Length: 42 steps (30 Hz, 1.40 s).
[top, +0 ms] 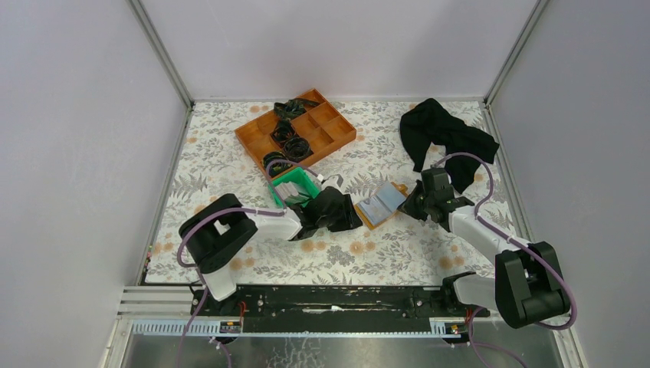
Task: Put the credit cards into the card holder
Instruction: Adjust the card holder at the center of the board.
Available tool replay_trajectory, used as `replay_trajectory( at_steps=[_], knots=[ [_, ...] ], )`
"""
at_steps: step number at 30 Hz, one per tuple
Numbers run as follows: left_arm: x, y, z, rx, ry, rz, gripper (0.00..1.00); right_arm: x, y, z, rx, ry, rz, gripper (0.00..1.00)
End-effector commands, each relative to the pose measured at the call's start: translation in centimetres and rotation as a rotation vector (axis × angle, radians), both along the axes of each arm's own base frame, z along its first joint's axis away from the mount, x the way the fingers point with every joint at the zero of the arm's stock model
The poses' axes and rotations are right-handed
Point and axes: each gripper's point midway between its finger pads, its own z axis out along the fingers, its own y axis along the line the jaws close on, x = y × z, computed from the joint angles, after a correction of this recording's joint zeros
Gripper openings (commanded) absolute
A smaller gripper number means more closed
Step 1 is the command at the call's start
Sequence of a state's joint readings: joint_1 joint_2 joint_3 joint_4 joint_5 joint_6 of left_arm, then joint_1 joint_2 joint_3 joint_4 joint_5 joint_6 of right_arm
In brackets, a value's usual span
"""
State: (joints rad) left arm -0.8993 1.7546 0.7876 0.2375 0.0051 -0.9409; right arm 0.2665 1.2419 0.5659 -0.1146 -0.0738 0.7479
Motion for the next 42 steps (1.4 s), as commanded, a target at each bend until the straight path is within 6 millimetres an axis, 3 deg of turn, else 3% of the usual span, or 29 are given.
replay_trajectory(
  at_steps=[1, 10, 19, 30, 33, 42],
  knots=[
    [-4.6, 3.0, -5.2, 0.078, 0.245, 0.008, 0.52, 0.3, 0.8, 2.0, 0.056, -0.028, -0.005, 0.0],
    [-4.0, 1.0, -4.5, -0.085, 0.314, 0.089, 0.61, -0.3, 1.0, 2.3, 0.075, -0.015, -0.008, 0.0],
    [-2.6, 0.3, -4.8, -0.107, 0.339, 0.184, 0.68, -1.1, 1.2, 2.2, 0.109, 0.003, -0.017, 0.0],
    [-0.6, 0.1, -5.3, -0.095, 0.31, 0.275, 0.68, -2.8, 1.7, 1.3, 0.157, 0.053, -0.015, 0.0],
    [-0.1, 0.0, -4.6, -0.107, 0.283, 0.286, 0.68, -3.1, 1.6, 1.0, 0.15, 0.061, -0.012, 0.0],
    [2.4, -0.5, -0.3, -0.161, 0.137, 0.303, 0.67, -3.7, 1.7, 0.0, 0.145, 0.082, 0.007, 0.0]
  ],
)
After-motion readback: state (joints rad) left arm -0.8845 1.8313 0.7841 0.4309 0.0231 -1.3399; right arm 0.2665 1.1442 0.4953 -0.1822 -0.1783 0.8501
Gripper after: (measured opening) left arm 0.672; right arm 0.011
